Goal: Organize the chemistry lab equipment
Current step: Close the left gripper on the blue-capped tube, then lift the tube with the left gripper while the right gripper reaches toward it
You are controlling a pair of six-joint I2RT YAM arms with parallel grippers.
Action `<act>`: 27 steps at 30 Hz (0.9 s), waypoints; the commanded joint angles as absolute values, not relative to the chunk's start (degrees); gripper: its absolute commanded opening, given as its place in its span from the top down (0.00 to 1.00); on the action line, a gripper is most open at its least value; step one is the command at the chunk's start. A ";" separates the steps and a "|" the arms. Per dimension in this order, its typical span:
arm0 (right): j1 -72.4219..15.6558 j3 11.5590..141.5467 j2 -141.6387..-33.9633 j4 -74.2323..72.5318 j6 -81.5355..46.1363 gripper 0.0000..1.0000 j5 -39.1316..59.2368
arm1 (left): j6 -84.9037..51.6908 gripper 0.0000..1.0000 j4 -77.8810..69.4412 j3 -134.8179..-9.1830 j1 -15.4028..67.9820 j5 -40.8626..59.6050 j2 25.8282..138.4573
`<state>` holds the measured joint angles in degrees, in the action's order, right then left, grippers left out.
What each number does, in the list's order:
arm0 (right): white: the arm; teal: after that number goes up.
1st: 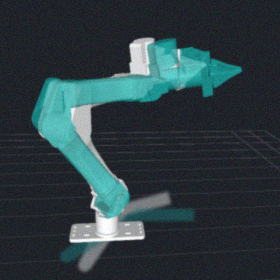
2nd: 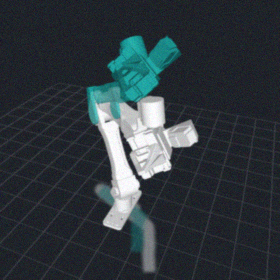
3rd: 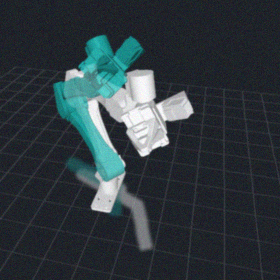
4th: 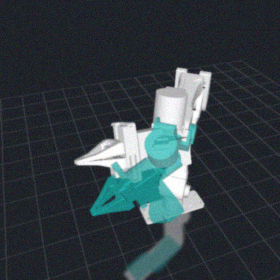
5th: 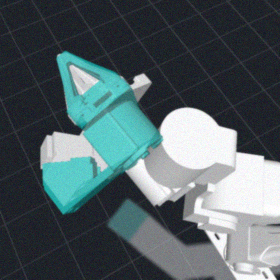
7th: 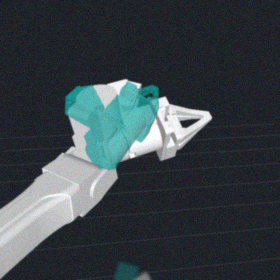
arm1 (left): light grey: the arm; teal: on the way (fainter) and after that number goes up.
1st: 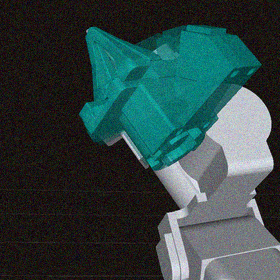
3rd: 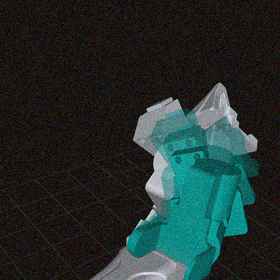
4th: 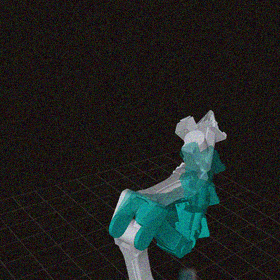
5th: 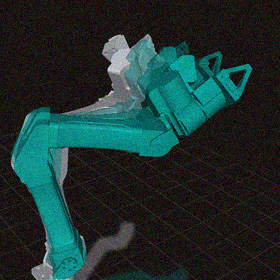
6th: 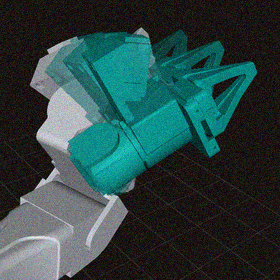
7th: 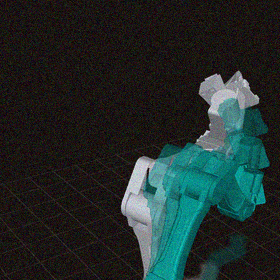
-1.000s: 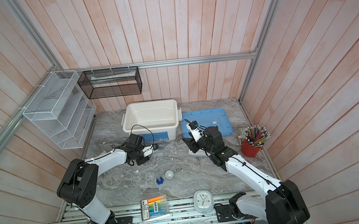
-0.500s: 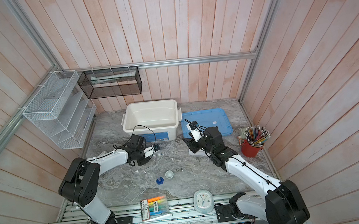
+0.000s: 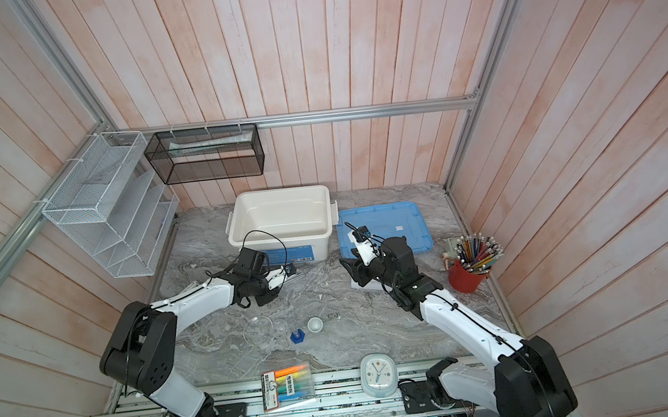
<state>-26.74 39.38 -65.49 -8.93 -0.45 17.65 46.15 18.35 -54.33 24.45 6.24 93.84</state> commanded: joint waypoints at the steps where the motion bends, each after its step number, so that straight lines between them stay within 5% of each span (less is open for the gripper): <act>1: -26.59 41.11 -64.76 -5.08 -0.79 0.50 19.21 | 44.35 0.79 19.68 -56.40 24.70 8.75 89.48; 27: -33.94 73.36 -77.30 37.23 16.86 0.47 28.37 | 49.22 0.79 29.09 -51.99 36.66 0.84 63.52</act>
